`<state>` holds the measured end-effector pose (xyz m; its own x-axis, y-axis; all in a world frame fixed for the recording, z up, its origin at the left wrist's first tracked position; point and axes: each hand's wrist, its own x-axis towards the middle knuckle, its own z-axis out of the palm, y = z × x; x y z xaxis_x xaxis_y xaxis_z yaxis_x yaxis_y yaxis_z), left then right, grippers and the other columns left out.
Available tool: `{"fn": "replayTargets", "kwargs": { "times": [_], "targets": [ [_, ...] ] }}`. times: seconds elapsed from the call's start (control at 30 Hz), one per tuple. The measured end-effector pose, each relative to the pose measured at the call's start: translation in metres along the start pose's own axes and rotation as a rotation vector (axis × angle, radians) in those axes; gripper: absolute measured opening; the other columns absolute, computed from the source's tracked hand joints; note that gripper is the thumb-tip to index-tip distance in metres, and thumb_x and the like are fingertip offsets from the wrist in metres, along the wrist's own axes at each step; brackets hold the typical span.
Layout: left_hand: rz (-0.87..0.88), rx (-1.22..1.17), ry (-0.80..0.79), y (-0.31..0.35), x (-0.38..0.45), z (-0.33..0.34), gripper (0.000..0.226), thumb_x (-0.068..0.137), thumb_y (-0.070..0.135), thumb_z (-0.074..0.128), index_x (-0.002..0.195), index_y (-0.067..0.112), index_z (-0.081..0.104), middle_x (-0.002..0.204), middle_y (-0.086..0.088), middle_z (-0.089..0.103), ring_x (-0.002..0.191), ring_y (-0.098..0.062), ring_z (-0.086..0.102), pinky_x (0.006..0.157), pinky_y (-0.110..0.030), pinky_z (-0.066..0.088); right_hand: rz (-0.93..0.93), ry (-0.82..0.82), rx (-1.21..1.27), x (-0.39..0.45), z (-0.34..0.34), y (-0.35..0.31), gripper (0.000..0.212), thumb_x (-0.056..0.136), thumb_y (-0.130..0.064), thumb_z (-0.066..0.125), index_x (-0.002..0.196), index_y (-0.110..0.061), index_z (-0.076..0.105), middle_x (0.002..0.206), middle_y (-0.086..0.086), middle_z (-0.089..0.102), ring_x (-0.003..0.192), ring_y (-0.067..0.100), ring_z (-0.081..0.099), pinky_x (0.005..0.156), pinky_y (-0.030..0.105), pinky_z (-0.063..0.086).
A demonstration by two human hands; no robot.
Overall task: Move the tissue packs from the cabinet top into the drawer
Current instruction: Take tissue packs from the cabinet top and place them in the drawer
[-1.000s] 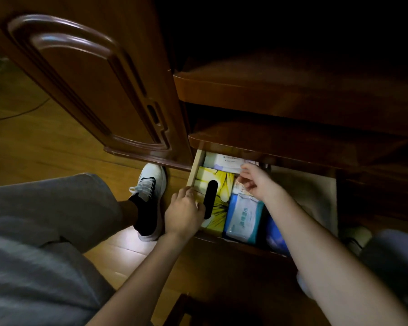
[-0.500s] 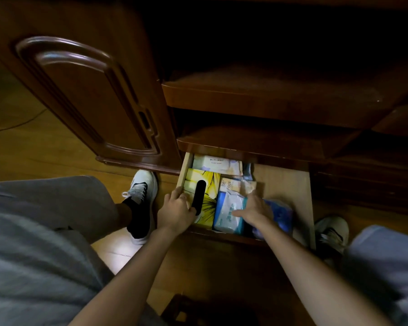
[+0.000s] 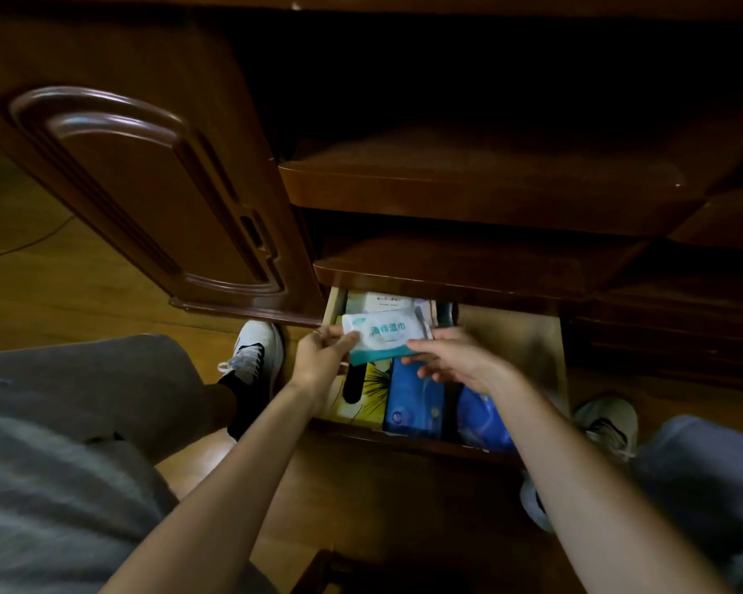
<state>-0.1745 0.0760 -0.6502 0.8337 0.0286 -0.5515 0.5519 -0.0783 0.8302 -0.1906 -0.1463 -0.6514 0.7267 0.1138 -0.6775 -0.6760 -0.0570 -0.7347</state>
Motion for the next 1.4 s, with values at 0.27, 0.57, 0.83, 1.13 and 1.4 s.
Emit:
{"fn": "replayTargets", "kwargs": {
  "times": [0.27,0.57,0.83,1.13,1.4],
  "targets": [
    [0.184,0.335,0.089,-0.008,0.035,-0.024,0.038,0.095,0.020,0.065,0.131,0.025,0.054,0.112,-0.001,0.070,0.092,-0.012,0.070,0.071,-0.025,0.056,0.071,0.191,0.241,0.054,0.027,0.012,0.014,0.097,-0.020,0.066,0.106,-0.011,0.070,0.073,0.002,0.077,0.044,0.005,0.060,0.036,0.015,0.040],
    [0.336,1.080,-0.024,-0.056,0.024,-0.048,0.077,0.100,0.042,0.047,0.161,0.031,0.002,0.155,-0.004,0.045,0.103,-0.037,0.067,0.071,-0.038,0.050,0.150,0.363,0.274,0.130,0.022,0.010,0.015,0.101,-0.018,0.058,0.089,-0.011,0.062,0.073,0.004,0.063,0.048,0.009,0.054,0.030,0.014,0.029],
    [0.335,1.116,-0.024,-0.056,0.024,-0.045,0.081,0.099,0.041,0.049,0.161,0.030,-0.002,0.157,-0.006,0.041,0.102,-0.034,0.068,0.069,-0.035,0.051,0.048,0.523,-0.129,0.160,0.029,0.005,0.036,0.086,-0.036,0.077,0.102,-0.004,0.073,0.082,0.007,0.072,0.069,0.022,0.069,0.066,0.036,0.060],
    [0.393,1.179,0.034,-0.060,0.027,-0.041,0.078,0.100,0.048,0.042,0.161,0.025,-0.001,0.143,-0.010,0.054,0.108,-0.038,0.063,0.082,-0.049,0.054,0.057,0.472,0.008,0.136,0.022,-0.001,0.024,0.085,-0.039,0.077,0.090,-0.016,0.070,0.073,0.003,0.075,0.040,0.007,0.049,0.036,0.019,0.036],
    [0.367,1.171,0.038,-0.065,0.029,-0.038,0.085,0.097,0.046,0.048,0.161,0.025,-0.004,0.139,-0.011,0.053,0.115,-0.038,0.058,0.080,-0.043,0.051,0.019,0.762,-0.009,0.097,-0.039,0.026,0.021,0.090,-0.023,0.064,0.070,-0.018,0.069,0.079,0.001,0.076,0.082,0.019,0.075,0.079,0.039,0.062]
  ]
}}
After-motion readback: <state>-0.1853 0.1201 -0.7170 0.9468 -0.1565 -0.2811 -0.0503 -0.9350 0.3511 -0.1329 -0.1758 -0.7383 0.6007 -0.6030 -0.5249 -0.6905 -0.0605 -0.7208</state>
